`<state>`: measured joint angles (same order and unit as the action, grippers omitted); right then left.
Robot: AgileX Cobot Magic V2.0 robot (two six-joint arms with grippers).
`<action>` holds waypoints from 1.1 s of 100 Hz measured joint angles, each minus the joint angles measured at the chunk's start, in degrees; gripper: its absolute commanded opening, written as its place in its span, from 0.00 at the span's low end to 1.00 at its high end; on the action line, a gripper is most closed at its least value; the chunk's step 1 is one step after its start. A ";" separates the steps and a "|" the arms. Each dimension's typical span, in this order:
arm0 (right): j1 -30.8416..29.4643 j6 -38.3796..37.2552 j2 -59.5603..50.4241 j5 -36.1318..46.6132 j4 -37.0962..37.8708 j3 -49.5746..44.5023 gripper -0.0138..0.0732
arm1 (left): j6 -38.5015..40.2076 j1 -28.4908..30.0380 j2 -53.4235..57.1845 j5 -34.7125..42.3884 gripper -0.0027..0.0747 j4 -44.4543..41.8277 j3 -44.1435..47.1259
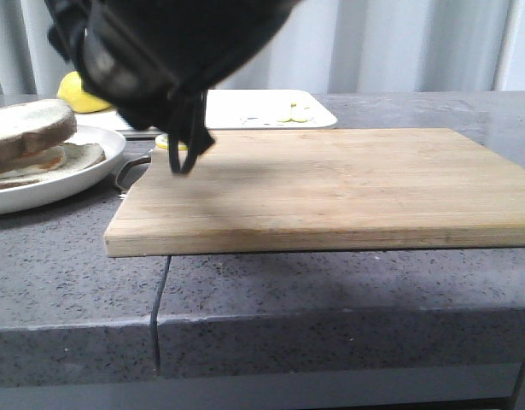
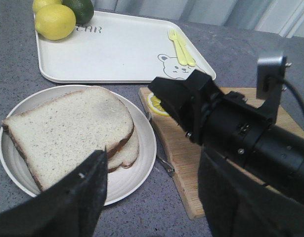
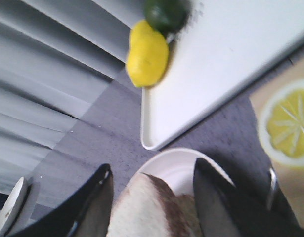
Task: Place bread and move sandwich to tray
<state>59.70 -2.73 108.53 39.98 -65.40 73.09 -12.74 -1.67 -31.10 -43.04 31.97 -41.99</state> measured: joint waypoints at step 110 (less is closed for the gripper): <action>-20.68 70.61 -71.66 -1.52 3.22 -44.78 0.61 | 0.00 0.00 0.00 3.15 0.53 -1.60 0.00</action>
<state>39.03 67.88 36.87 38.46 -62.18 28.31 -12.74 -1.67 -31.10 -39.88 30.37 -41.99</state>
